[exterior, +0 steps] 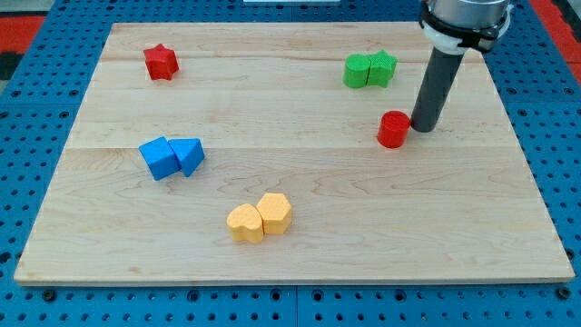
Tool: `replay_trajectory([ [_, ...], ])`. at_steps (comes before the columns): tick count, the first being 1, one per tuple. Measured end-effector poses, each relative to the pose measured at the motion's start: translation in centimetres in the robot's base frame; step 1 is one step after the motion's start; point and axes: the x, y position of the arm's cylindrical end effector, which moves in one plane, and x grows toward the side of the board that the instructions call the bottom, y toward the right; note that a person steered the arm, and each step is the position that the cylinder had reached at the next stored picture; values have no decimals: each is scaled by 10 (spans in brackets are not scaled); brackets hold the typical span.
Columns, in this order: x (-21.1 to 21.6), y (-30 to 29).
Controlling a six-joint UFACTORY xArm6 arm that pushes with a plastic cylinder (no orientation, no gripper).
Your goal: Move the red circle closer to the red star
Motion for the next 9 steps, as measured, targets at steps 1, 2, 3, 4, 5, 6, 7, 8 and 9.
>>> replay_trajectory([
  [1, -15, 0],
  [2, -31, 0],
  [3, -38, 3],
  [4, -38, 11],
  [5, -38, 11],
  [6, -34, 10],
  [7, -13, -1],
  [8, 7, -5],
  [9, 13, -13],
])
